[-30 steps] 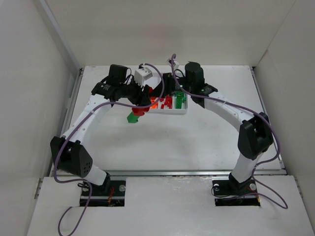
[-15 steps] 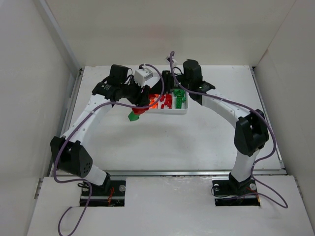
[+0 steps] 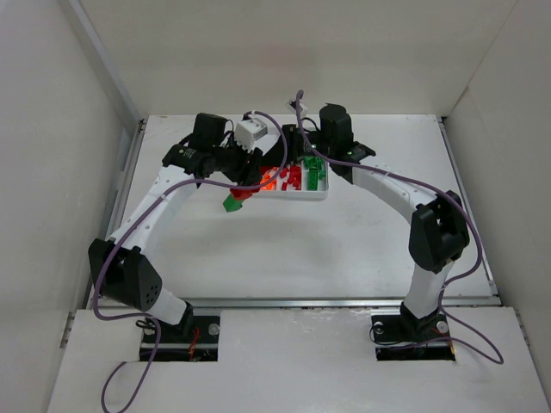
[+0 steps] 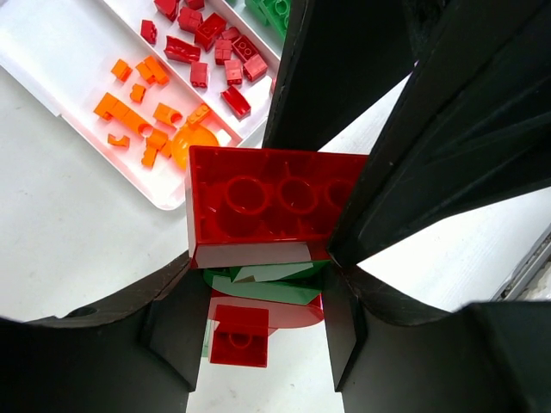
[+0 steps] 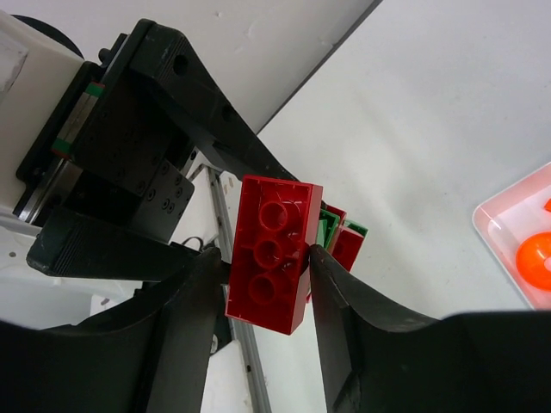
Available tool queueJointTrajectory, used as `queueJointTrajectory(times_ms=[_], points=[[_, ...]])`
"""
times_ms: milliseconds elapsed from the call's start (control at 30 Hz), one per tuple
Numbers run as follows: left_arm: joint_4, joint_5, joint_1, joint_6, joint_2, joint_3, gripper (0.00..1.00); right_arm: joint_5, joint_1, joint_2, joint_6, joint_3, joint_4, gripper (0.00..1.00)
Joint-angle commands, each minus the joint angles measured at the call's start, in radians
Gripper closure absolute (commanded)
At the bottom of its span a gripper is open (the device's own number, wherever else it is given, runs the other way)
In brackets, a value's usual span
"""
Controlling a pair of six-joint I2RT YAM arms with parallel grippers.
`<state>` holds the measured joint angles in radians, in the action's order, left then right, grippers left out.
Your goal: Sort the legos into containers by color
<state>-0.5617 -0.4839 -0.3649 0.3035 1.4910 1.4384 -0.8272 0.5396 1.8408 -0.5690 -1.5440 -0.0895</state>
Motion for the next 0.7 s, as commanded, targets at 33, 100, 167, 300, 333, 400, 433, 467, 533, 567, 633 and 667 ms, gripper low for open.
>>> queueJointTrajectory(times_ms=[33,100,167,300,333,400,433,467,533,567,633,667], points=[[0.077,0.005,-0.003,-0.017,-0.018,0.030,1.00,-0.049,0.020,-0.006,0.004,-0.028,-0.038,0.49],[0.077,0.005,-0.003,-0.017,-0.018,0.039,1.00,-0.049,0.020,0.003,0.014,-0.028,-0.038,0.49],[0.077,0.005,-0.003,-0.026,-0.009,0.039,1.00,-0.036,0.031,0.015,0.024,-0.028,0.002,0.49],[0.077,0.005,-0.003,-0.026,-0.009,0.048,1.00,0.019,0.042,0.026,0.084,-0.038,0.074,0.43],[0.077,0.005,-0.003,-0.026,-0.009,0.057,1.00,0.028,0.042,0.026,0.093,-0.038,0.085,0.42],[0.077,0.005,-0.003,-0.035,-0.009,0.057,1.00,0.051,0.042,0.026,0.107,-0.047,0.117,0.42],[0.077,0.005,-0.003,-0.035,-0.009,0.057,1.00,0.051,0.042,0.026,0.118,-0.047,0.117,0.44],[0.077,0.005,-0.003,-0.035,-0.009,0.057,1.00,0.051,0.042,0.026,0.118,-0.047,0.126,0.47],[0.077,0.005,-0.003,-0.035,0.000,0.048,1.00,0.063,0.042,0.015,0.118,-0.047,0.126,0.63],[0.077,0.005,-0.003,-0.035,0.000,0.039,1.00,0.082,0.042,0.015,0.118,-0.047,0.126,0.78],[0.077,0.005,-0.003,-0.035,0.000,0.039,1.00,0.082,0.042,0.003,0.118,-0.047,0.126,0.85],[0.077,0.005,-0.003,-0.035,0.000,0.027,1.00,0.082,0.031,0.003,0.118,-0.047,0.126,0.85]])
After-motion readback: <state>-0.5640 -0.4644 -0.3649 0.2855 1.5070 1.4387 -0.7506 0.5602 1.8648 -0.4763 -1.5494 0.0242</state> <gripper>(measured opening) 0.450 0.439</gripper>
